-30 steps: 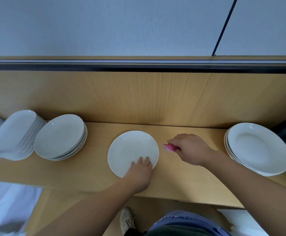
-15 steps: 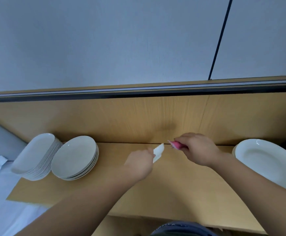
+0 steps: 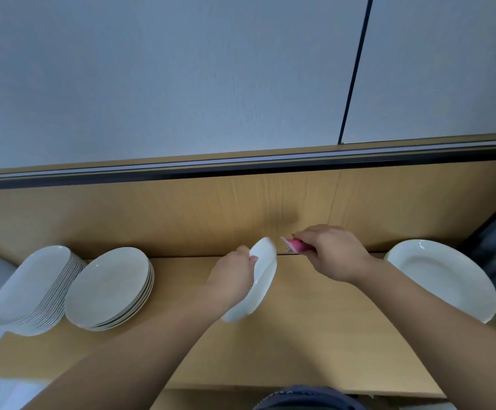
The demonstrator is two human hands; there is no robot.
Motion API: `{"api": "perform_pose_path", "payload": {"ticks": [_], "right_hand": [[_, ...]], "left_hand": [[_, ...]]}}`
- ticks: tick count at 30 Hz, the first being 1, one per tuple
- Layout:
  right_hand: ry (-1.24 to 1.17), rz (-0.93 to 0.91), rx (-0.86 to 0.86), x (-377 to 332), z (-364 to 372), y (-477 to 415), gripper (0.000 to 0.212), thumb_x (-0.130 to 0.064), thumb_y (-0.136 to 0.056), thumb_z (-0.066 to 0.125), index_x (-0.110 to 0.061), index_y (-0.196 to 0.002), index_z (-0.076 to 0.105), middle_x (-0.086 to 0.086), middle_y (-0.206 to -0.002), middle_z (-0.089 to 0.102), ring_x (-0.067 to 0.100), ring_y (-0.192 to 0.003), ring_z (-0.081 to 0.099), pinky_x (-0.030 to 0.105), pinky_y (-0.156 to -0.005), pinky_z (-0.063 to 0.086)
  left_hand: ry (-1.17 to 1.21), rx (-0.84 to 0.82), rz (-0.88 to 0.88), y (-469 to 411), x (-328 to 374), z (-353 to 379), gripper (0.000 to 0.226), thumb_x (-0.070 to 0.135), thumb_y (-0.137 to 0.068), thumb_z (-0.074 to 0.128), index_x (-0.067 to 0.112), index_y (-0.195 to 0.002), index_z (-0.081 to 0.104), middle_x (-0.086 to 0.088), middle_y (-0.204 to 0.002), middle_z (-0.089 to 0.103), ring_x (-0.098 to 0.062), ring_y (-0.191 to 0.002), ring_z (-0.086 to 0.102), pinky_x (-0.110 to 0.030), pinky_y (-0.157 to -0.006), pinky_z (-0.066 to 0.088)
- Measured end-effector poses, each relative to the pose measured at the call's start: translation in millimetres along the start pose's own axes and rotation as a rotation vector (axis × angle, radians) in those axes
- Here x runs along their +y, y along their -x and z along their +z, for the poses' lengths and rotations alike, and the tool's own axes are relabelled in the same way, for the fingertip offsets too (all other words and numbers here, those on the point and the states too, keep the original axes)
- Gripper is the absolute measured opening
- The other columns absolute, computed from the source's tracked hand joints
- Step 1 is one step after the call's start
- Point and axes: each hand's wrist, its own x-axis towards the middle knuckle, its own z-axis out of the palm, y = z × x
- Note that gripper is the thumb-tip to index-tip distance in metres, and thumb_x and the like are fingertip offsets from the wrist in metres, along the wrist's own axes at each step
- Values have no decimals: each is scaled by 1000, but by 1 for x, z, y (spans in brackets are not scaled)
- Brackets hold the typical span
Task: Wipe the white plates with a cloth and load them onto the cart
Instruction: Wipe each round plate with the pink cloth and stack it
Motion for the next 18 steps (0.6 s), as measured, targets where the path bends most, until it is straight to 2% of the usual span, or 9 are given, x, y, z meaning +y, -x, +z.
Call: {"api": "perform_pose_path", "payload": {"ticks": [3, 6, 7, 9, 11, 13, 15, 18], "right_hand": [[-12, -17, -20, -12, 2, -14, 20, -28, -94, 45, -23, -100, 63, -8, -93, 65, 17, -89, 57, 35, -74, 48], [-24, -63, -31, -33, 0, -35, 25, -31, -95, 42, -22, -100, 64, -7, -93, 65, 18, -89, 57, 35, -74, 47], [-21, -79, -35, -41, -1, -43, 21, -27, -95, 44, -22, -100, 64, -7, -92, 64, 18, -89, 56, 35, -74, 47], [-29, -109, -24, -59, -1, -61, 20, -26, -95, 45, -21, -100, 64, -6, -90, 64, 19, -87, 56, 34, -72, 46], [-59, -130, -9, -78, 3, -79, 34, -39, -95, 36, -21, -102, 65, -5, -91, 65, 19, -86, 57, 34, -72, 47], [-95, -152, 8, -93, 15, -97, 39, -43, -94, 34, -22, -106, 65, -4, -93, 66, 19, -86, 58, 34, -72, 49], [-105, -172, 3, -105, 37, -113, 25, -31, -95, 47, -25, -113, 64, -4, -97, 65, 20, -88, 58, 36, -74, 49], [-139, -186, -96, -115, 75, -124, 35, -22, -96, 48, -29, -129, 56, -5, -116, 63, 20, -106, 57, 38, -85, 48]], "left_hand": [[56, 28, -45, -1, -13, -6, 27, 32, -104, 31, 12, -89, 42, 2, -73, 48, -11, -61, 44, -29, -50, 27], [116, 60, -85, -3, -34, -13, 21, 29, -104, 31, 13, -99, 44, 1, -77, 52, -15, -66, 48, -32, -54, 31], [131, 64, -85, -3, -43, -16, 20, 28, -104, 32, 14, -108, 44, -1, -83, 55, -18, -71, 51, -34, -57, 35], [134, 57, -68, -2, -61, -20, 32, 24, -103, 32, 17, -134, 40, -5, -108, 59, -24, -92, 57, -36, -73, 43], [131, 41, -36, -1, -82, -22, 44, 23, -103, 36, 21, -147, 33, -8, -126, 51, -22, -101, 55, -31, -83, 42], [166, 13, 8, 1, -102, -23, 49, 24, -99, 49, 23, -146, 37, -7, -129, 45, -15, -97, 50, -22, -84, 36], [221, -55, 23, 2, -119, -24, 55, 24, -91, 63, 26, -142, 45, -1, -133, 39, -11, -107, 45, -17, -91, 33], [327, -102, 5, 7, -139, -25, 60, 19, -82, 74, 29, -137, 53, 4, -134, 38, -10, -123, 41, -18, -100, 33]]}}
